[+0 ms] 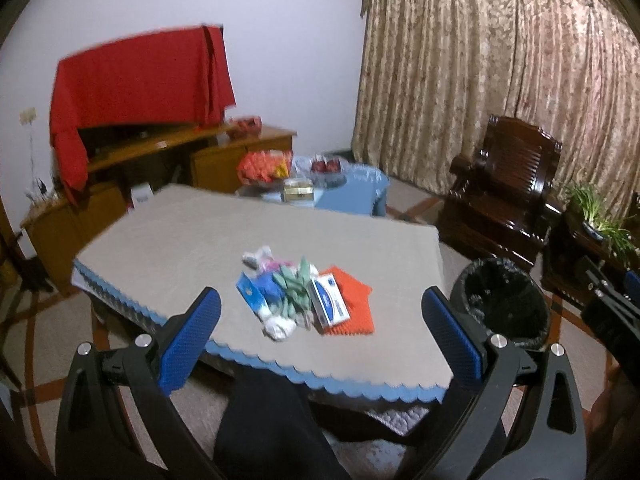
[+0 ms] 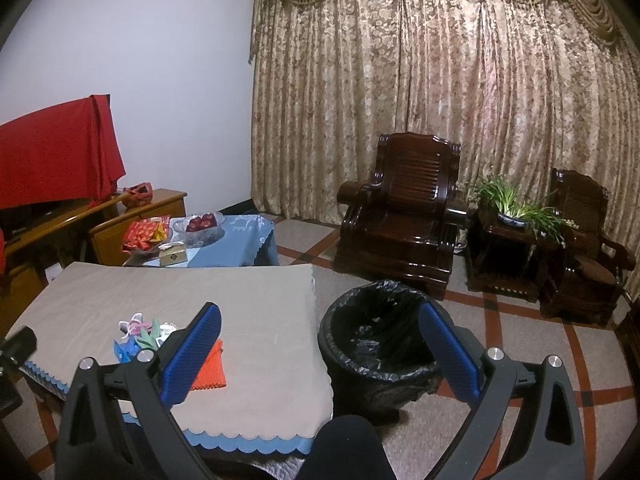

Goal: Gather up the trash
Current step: 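Move both tools forward over the pile of trash on the table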

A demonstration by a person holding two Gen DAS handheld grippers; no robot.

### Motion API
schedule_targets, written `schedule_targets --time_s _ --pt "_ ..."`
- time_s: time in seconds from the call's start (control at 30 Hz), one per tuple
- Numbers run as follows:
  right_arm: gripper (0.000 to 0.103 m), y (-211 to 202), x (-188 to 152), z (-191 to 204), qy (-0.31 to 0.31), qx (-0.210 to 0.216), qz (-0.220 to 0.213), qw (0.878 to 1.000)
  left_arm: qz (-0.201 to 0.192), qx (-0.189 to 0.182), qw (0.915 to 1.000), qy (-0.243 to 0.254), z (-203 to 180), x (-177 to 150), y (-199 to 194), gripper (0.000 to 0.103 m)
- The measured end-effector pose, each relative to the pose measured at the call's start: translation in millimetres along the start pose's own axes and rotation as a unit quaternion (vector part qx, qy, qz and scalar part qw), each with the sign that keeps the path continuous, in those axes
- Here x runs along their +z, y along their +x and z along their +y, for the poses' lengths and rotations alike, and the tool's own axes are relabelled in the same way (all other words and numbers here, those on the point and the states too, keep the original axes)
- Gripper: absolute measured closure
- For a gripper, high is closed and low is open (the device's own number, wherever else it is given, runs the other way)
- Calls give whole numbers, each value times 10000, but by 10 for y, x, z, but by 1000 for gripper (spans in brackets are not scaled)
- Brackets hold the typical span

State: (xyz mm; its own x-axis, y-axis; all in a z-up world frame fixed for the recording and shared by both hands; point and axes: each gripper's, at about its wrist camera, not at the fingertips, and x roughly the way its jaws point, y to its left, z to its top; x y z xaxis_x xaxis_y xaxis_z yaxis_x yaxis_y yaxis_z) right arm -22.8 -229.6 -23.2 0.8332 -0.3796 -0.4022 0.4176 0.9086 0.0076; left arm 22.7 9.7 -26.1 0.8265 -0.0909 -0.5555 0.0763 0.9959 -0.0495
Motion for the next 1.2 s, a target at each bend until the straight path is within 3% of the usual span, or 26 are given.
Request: schedule_targets --time_s 0.2,0.33,0.47,0.63,1.0,1.2 --pt "6 172 -74 58 -121 69 235 9996 357 72 9992 -138 140 -79 295 5" --pt "6 372 -185 146 -231 172 479 9984 729 -194 9969 -205 220 -183 538 5" --pt "6 594 -302 279 -374 286 731 9962 858 -352 9956 -101 227 -286 687 5" --pt "6 889 -448 407 -435 435 1044 9926 965 -66 9953 75 241 -393 927 5" --pt "7 1521 -703 856 -665 784 1584 9820 1326 287 9906 -183 619 -476 1536 5" --pt "18 1884 -896 1170 -885 1030 1881 9727 1354 522 9891 -253 822 -528 1860 5"
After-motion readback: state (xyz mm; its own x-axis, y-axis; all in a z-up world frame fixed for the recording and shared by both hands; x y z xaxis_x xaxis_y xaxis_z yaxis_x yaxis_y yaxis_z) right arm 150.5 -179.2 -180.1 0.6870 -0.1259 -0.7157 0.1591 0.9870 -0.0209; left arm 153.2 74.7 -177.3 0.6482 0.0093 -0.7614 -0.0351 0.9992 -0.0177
